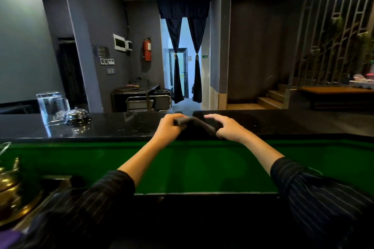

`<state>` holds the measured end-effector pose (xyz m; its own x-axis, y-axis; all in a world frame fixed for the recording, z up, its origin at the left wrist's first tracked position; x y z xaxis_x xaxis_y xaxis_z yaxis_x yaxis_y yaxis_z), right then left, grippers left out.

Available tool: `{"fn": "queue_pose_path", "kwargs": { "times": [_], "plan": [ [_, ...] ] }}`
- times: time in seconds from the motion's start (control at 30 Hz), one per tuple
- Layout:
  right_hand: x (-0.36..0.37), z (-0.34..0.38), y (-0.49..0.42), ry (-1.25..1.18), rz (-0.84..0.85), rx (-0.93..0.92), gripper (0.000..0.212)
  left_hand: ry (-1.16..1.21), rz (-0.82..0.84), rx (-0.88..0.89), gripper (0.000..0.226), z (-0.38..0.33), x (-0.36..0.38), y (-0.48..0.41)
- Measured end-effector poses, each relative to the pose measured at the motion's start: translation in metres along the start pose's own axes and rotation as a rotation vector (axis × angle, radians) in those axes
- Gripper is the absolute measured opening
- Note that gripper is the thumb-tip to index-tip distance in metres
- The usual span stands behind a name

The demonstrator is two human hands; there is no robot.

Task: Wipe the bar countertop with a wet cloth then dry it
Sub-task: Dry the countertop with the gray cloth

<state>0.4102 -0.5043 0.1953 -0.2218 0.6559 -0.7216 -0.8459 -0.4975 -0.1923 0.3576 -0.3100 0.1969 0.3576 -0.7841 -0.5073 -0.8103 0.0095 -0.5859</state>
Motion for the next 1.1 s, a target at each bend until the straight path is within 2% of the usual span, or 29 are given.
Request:
{"fn": "queue_pose_path", "kwargs": {
  "times": [0.07, 0.17, 0.3, 0.37, 0.4, 0.5, 0.6, 0.7, 0.73, 0.8, 0.83, 0.87, 0.93, 1.0, 1.1],
  "plan": [
    [0.030, 0.034, -0.010, -0.062, 0.067, -0.035, 0.055, 0.090, -0.125, -0.104, 0.022, 0.020, -0.042, 0.009],
    [0.073, 0.082, -0.027, -0.175, 0.065, -0.028, 0.033, 0.265, -0.246, -0.303, 0.024, 0.047, -0.098, 0.033],
    [0.132, 0.134, -0.054, -0.331, 0.036, 0.036, 0.017, 0.433, -0.282, -0.530, 0.016, 0.084, -0.159, 0.070],
    [0.163, 0.156, -0.070, -0.298, 0.018, 0.053, 0.010, 0.435, -0.274, -0.652, 0.014, 0.105, -0.187, 0.087],
    [0.178, 0.167, -0.077, -0.276, -0.003, 0.052, 0.006, 0.413, -0.245, -0.721, 0.006, 0.114, -0.201, 0.096],
    [0.219, 0.196, -0.100, -0.248, -0.073, 0.076, 0.031, 0.361, -0.097, -0.886, 0.008, 0.140, -0.238, 0.118],
    [0.249, 0.224, -0.115, -0.212, -0.130, 0.108, 0.042, 0.343, -0.025, -0.892, 0.009, 0.162, -0.273, 0.125],
    [0.269, 0.243, -0.140, -0.316, -0.167, 0.170, 0.044, 0.283, -0.136, -0.807, 0.015, 0.177, -0.312, 0.113],
    [0.273, 0.251, -0.147, -0.345, -0.155, 0.182, 0.040, 0.243, -0.189, -0.773, 0.019, 0.181, -0.324, 0.106],
    [0.285, 0.264, -0.160, -0.470, -0.067, 0.208, 0.015, 0.100, -0.325, -0.717, 0.029, 0.191, -0.347, 0.094],
    [0.292, 0.268, -0.167, -0.534, -0.028, 0.207, 0.024, 0.011, -0.395, -0.685, 0.029, 0.196, -0.358, 0.090],
    [0.299, 0.272, -0.172, -0.573, 0.008, 0.201, 0.043, -0.067, -0.438, -0.653, 0.025, 0.201, -0.365, 0.086],
    [0.309, 0.278, -0.181, -0.478, -0.002, 0.143, 0.054, -0.202, -0.440, -0.601, 0.019, 0.214, -0.374, 0.077],
    [0.318, 0.282, -0.187, -0.325, -0.033, 0.077, 0.046, -0.296, -0.379, -0.585, 0.025, 0.226, -0.376, 0.069],
    [0.334, 0.284, -0.193, 0.037, -0.069, -0.070, 0.029, -0.443, -0.259, -0.526, 0.033, 0.249, -0.377, 0.062]
  ]
}}
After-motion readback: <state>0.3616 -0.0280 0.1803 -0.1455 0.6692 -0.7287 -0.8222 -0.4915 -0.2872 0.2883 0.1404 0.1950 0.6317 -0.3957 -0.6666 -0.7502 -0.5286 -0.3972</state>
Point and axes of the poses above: each hand's wrist, its own y-axis away from the middle knuckle, its own x-axis out of the palm, z = x × y, the point moved 4 cm from there along -y, towards the middle knuckle, and after that the axes turned 4 degrees about x, right-handed, at the moved point
